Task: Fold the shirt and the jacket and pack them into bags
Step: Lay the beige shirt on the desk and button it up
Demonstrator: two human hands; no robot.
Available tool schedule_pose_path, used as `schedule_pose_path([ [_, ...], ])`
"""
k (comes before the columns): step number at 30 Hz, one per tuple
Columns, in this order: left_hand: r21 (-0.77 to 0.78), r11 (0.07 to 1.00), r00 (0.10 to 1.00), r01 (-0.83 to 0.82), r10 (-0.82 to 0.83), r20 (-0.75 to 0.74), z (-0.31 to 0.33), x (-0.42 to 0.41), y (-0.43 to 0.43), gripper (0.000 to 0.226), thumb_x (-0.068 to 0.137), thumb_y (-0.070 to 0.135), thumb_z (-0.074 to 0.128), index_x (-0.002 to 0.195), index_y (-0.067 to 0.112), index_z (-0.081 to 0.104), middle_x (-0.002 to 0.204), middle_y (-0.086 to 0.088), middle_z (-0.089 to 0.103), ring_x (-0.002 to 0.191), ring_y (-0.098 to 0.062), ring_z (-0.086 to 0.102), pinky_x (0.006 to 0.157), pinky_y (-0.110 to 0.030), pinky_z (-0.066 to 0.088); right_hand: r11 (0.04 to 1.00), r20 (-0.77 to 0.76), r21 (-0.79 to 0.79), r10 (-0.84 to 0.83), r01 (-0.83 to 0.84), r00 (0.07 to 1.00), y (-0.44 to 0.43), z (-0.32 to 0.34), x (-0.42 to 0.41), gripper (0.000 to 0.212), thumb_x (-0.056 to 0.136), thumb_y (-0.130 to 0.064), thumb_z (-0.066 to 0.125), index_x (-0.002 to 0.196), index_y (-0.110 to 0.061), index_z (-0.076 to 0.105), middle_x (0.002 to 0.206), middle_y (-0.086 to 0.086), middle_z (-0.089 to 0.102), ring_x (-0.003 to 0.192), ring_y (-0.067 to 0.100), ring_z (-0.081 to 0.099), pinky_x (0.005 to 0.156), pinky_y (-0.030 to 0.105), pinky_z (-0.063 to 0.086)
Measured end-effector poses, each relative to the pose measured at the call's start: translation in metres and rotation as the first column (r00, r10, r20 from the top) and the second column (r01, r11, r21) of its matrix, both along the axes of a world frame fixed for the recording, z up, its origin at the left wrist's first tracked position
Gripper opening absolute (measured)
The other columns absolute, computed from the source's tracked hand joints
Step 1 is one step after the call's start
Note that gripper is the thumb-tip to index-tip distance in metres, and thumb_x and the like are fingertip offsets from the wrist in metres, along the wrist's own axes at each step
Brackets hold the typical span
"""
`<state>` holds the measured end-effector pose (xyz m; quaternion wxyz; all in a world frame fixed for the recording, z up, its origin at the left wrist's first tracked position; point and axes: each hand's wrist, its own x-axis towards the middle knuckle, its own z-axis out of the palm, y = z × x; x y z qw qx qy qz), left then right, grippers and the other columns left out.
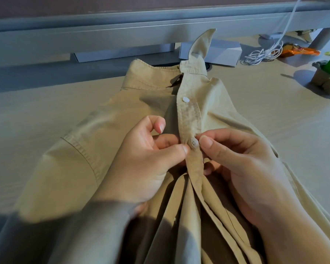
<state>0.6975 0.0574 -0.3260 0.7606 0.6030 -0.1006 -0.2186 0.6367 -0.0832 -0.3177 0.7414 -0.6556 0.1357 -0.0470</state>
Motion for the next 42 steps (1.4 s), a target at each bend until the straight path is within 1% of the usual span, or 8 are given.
schedule_pose_path([
  [4, -0.029, 1.0, 1.0, 0.005, -0.005, -0.019, -0.001, 0.0, 0.0, 0.034, 0.066, -0.002, 0.059, 0.077, 0.022, 0.039, 0.084, -0.023, 0.053, 0.076, -0.033, 0.052, 0.068, -0.038, 0.045, 0.999, -0.011, -0.041, -0.014, 0.013, 1.0, 0.002, 0.0, 0.001, 0.012, 0.07, -0.021, 0.072, 0.075, -0.01, 0.074, 0.071, 0.012, 0.072, 0.062, 0.021, 0.064, 0.061, 0.035, 0.054],
  [8, -0.004, 1.0, 1.0, 0.015, -0.015, -0.003, -0.003, -0.001, 0.0, 0.034, 0.066, -0.003, 0.058, 0.078, 0.022, 0.039, 0.08, -0.022, 0.055, 0.07, -0.029, 0.055, 0.06, -0.032, 0.05, 0.994, 0.008, -0.103, -0.028, 0.028, 1.0, 0.007, -0.001, 0.002, 0.008, 0.079, -0.01, 0.069, 0.072, -0.009, 0.07, 0.061, 0.013, 0.066, 0.052, 0.018, 0.057, 0.057, 0.031, 0.051],
  [21, 0.025, 1.0, 1.0, -0.001, 0.001, 0.026, 0.003, -0.003, 0.003, 0.033, 0.067, 0.006, 0.066, 0.083, 0.02, 0.041, 0.064, -0.01, 0.07, 0.059, -0.022, 0.068, 0.06, -0.03, 0.054, 0.978, 0.036, -0.195, -0.064, 0.07, 0.997, 0.008, 0.0, 0.001, 0.007, 0.076, -0.017, 0.069, 0.071, -0.013, 0.071, 0.062, 0.013, 0.068, 0.051, 0.014, 0.058, 0.054, 0.024, 0.053],
  [29, 0.042, 0.999, 1.0, 0.022, -0.022, 0.014, 0.007, -0.003, 0.002, 0.039, 0.077, -0.009, 0.066, 0.084, 0.017, 0.039, 0.061, -0.012, 0.067, 0.054, -0.022, 0.065, 0.053, -0.027, 0.053, 0.967, 0.112, -0.253, -0.003, 0.031, 0.994, 0.006, 0.0, 0.001, 0.009, 0.081, -0.007, 0.067, 0.073, -0.01, 0.068, 0.051, 0.003, 0.063, 0.049, 0.009, 0.059, 0.053, 0.017, 0.049],
  [34, 0.106, 0.994, 0.997, -0.016, 0.008, 0.072, 0.002, -0.002, 0.002, 0.034, 0.064, 0.007, 0.066, 0.08, 0.023, 0.04, 0.067, -0.02, 0.064, 0.064, -0.03, 0.063, 0.066, -0.042, 0.053, 0.949, 0.098, -0.31, -0.034, 0.063, 0.995, 0.008, -0.005, 0.003, 0.008, 0.081, -0.009, 0.066, 0.072, -0.011, 0.066, 0.052, 0.004, 0.064, 0.049, 0.01, 0.059, 0.054, 0.016, 0.048],
  [37, 0.127, 0.991, 0.996, -0.039, 0.03, 0.078, 0.005, -0.004, 0.0, 0.034, 0.065, 0.007, 0.065, 0.077, 0.026, 0.04, 0.084, -0.042, 0.058, 0.079, -0.055, 0.061, 0.083, -0.064, 0.049, 0.935, 0.097, -0.349, -0.026, 0.058, 0.995, 0.01, -0.007, 0.002, 0.014, 0.079, -0.027, 0.074, 0.075, -0.016, 0.066, 0.062, 0.01, 0.066, 0.059, 0.019, 0.064, 0.061, 0.03, 0.053],
  [39, 0.139, 0.989, 0.995, -0.058, 0.046, 0.092, 0.003, -0.003, 0.001, 0.034, 0.065, 0.008, 0.066, 0.076, 0.027, 0.041, 0.081, -0.036, 0.063, 0.083, -0.054, 0.064, 0.084, -0.062, 0.05, 0.927, 0.101, -0.369, -0.027, 0.062, 0.995, 0.01, -0.007, 0.003, 0.014, 0.079, -0.026, 0.076, 0.075, -0.016, 0.066, 0.062, 0.01, 0.066, 0.059, 0.019, 0.064, 0.061, 0.032, 0.053],
  [42, 0.152, 0.986, 0.992, -0.065, 0.047, 0.121, -0.001, -0.002, 0.001, 0.034, 0.064, 0.01, 0.066, 0.074, 0.026, 0.038, 0.067, -0.016, 0.061, 0.067, -0.036, 0.062, 0.074, -0.047, 0.051, 0.942, 0.082, -0.327, -0.047, 0.072, 0.996, 0.008, -0.006, 0.004, 0.009, 0.08, -0.02, 0.072, 0.074, -0.013, 0.068, 0.063, 0.008, 0.068, 0.054, 0.012, 0.062, 0.056, 0.024, 0.052],
])
